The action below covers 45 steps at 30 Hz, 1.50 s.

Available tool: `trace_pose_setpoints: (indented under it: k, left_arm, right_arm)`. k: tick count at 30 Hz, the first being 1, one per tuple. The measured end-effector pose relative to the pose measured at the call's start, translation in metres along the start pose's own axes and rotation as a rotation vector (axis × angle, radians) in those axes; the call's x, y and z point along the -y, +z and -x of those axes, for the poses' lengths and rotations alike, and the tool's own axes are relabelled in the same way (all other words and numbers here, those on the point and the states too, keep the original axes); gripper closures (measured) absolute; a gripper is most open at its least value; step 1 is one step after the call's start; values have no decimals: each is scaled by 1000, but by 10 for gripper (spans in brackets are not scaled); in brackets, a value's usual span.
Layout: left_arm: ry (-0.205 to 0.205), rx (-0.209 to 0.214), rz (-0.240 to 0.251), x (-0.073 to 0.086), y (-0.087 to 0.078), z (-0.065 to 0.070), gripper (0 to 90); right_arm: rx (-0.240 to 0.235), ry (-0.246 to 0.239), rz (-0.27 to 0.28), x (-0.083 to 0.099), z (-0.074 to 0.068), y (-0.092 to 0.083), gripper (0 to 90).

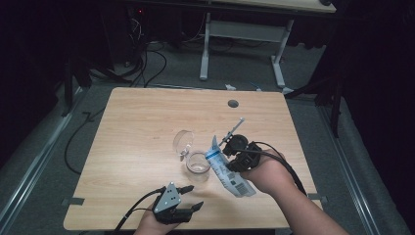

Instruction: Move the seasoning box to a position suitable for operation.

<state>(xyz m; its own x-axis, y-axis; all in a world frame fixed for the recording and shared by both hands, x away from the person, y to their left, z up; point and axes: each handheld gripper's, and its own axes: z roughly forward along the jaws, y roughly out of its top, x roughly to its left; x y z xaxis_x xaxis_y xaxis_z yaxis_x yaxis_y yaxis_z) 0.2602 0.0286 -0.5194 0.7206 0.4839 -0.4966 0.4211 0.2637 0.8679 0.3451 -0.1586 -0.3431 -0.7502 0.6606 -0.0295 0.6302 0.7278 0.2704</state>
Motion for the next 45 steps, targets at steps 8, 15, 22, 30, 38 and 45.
trace_pose_setpoints:
  k: [8, 15, 22, 30, 38, 45]
  left_arm:
    - [0, 27, -7, 4, 11, 8, 369]
    - [6, 44, -15, 5, 22, 16, 347]
    - [19, 59, -27, 10, 38, 24, 321]
    - [21, 68, -33, 14, 57, 35, 314]
    - [21, 65, -14, 13, 68, 42, 340]
    - [49, 54, 11, 12, 65, 44, 431]
  right_arm:
    - [-10, -7, -5, -3, -4, 4, 900]
    - [-11, -5, -4, -4, -5, 3, 900]
    - [-6, -10, -3, -7, -9, 2, 900]
    - [-17, -17, 3, -11, -14, 1, 900]
    - [-23, -23, 0, -13, -17, 5, 900]
    - [-30, -24, 9, -14, -18, 5, 900]
